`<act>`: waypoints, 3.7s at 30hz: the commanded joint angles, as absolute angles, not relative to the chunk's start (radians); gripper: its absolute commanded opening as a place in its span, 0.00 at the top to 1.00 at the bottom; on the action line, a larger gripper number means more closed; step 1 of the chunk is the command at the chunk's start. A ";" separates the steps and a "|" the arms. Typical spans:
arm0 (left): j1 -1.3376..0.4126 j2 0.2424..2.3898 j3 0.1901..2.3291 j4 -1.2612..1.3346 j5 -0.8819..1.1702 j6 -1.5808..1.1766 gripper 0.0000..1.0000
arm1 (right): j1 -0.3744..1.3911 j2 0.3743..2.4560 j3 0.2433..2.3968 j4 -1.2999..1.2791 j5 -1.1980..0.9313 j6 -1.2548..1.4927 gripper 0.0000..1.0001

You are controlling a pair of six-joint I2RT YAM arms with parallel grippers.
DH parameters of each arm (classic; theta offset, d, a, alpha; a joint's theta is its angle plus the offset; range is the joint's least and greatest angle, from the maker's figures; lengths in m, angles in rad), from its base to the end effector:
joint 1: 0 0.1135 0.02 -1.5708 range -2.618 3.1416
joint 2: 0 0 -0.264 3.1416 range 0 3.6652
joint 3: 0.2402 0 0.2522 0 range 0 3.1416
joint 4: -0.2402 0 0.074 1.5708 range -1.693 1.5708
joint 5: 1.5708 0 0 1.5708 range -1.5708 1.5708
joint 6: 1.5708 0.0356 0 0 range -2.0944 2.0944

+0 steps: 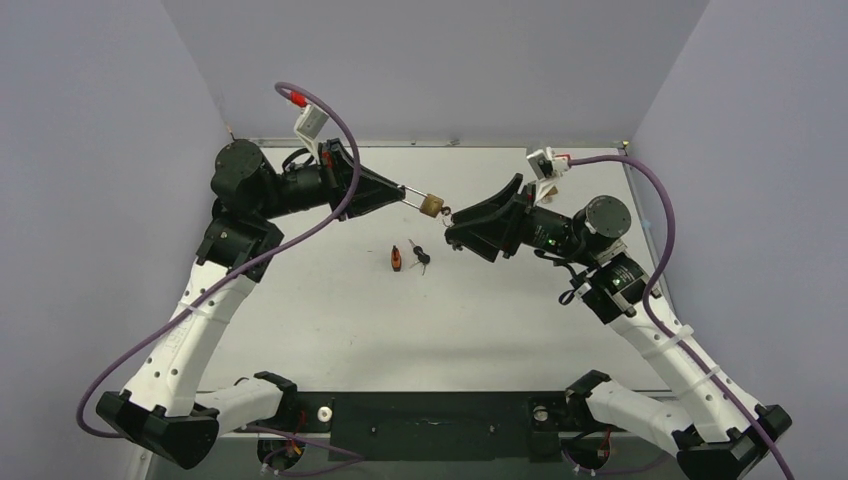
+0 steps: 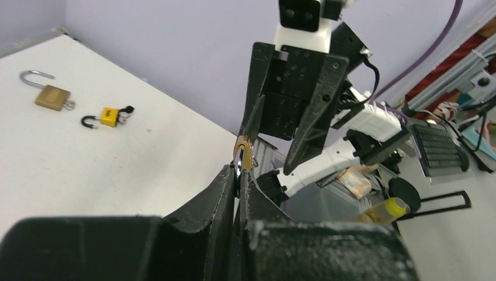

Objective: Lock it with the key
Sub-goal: Lock the lock, then place the lock at the center of the board.

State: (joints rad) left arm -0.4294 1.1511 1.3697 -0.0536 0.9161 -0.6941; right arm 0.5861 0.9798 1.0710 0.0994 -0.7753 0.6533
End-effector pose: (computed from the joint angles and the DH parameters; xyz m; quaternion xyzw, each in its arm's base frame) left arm 0.2000 -0.1226 0.4820 0.2579 0.6192 -0.6064 0.4269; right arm 0.1603 0.1364 0.4336 -0.2715 0.5988 0.6106 0.4414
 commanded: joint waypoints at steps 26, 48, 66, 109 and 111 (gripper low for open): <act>-0.429 1.096 1.496 -0.115 0.948 -0.630 1.00 | 0.584 0.993 1.138 0.224 -0.808 0.585 0.46; -0.442 1.108 1.516 -0.154 0.932 -0.611 1.00 | 0.638 1.020 1.187 0.073 -0.816 0.470 0.67; -0.421 1.117 1.562 -0.243 0.890 -0.530 1.00 | 0.613 0.979 1.136 -0.035 -0.756 0.394 1.00; -0.762 1.403 0.895 -0.273 -0.295 -0.663 1.00 | 0.707 1.557 0.980 -0.072 -0.056 0.678 1.00; -0.760 1.432 0.895 -0.252 -0.289 -0.671 1.00 | 0.714 1.578 0.974 -0.057 -0.066 0.704 1.00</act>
State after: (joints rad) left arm -0.7578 1.3956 0.8944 -0.3614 -0.2691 -0.6392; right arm 0.6933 1.5524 0.9554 -0.1467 -0.0692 0.6426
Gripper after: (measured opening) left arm 0.023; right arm 0.037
